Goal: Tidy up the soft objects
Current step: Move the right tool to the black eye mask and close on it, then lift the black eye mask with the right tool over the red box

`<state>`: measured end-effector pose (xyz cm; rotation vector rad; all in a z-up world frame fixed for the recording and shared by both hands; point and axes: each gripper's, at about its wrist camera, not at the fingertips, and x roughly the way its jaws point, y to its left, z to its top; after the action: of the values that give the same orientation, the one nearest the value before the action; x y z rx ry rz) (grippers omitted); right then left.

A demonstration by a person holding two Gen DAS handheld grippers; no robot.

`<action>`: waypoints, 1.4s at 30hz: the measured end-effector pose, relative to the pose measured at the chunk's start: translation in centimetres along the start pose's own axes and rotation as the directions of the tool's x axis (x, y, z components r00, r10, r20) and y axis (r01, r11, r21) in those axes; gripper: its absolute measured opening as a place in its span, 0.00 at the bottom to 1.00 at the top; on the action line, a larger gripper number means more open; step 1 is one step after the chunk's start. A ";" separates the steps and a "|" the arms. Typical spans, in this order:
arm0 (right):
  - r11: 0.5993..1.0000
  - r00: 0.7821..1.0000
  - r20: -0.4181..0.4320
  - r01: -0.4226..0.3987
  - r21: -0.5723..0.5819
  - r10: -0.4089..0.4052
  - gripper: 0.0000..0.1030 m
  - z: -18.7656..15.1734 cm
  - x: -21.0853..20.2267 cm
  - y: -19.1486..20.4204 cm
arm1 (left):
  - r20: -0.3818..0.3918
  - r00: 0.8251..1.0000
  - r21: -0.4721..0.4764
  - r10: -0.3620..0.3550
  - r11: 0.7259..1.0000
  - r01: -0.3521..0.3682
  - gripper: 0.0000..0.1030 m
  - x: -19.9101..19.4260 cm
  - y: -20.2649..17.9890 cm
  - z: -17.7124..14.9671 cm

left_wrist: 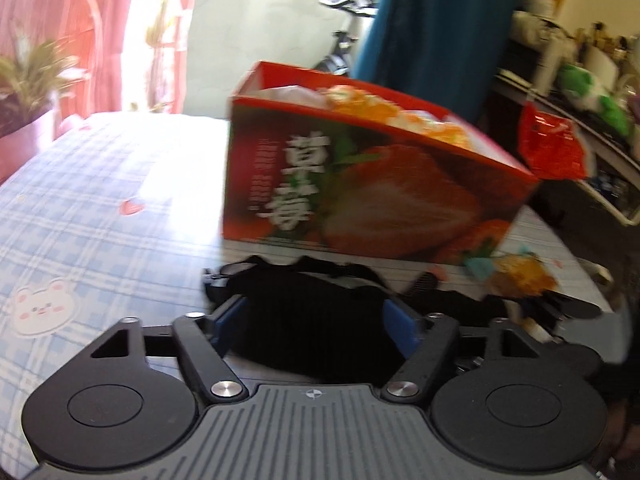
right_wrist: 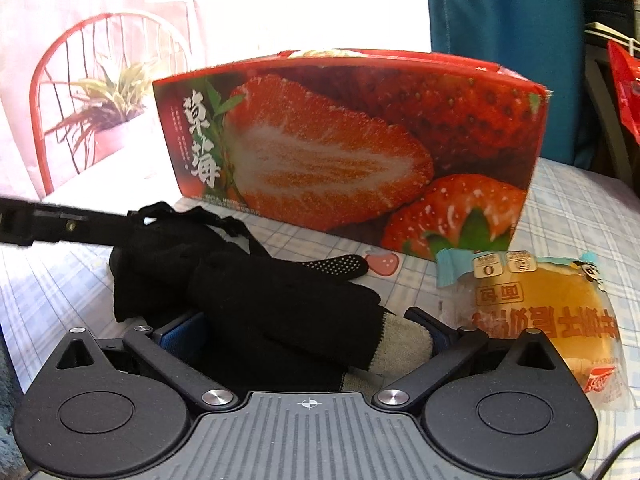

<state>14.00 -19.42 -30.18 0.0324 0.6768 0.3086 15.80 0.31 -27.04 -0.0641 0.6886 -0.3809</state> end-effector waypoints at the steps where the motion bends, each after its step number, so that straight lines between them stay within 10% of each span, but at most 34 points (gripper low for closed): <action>1: 1.000 1.000 0.010 -0.002 0.007 0.002 0.99 0.0 -0.2 -0.1 | -0.005 1.000 0.010 -0.016 1.000 0.016 0.65 0.1 -0.2 -0.2; 11: 0.997 0.996 0.092 -0.006 0.075 -0.001 0.97 -0.4 -1.4 -1.0 | -0.093 0.994 -0.053 -0.058 0.997 0.053 0.29 2.4 0.7 -2.1; 17: 0.990 0.989 0.145 0.003 0.144 -0.024 0.90 -0.6 -2.1 -1.9 | -0.084 0.995 -0.044 -0.045 0.998 0.041 0.24 2.3 1.0 -2.2; 28: 0.992 0.995 0.094 -0.055 0.112 0.045 0.45 -0.7 -1.5 -1.5 | -0.088 0.995 -0.009 -0.035 0.999 0.035 0.33 2.4 0.3 -2.1; 42: 0.992 0.992 0.096 -0.085 0.092 0.076 0.47 -0.8 -1.7 -1.0 | -0.020 0.999 -0.068 0.039 0.997 -0.040 0.10 1.5 1.8 -2.0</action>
<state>12.55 -20.93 -29.94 0.1656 0.5992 0.3502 16.14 1.55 -29.79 -0.1122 0.7202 -0.3204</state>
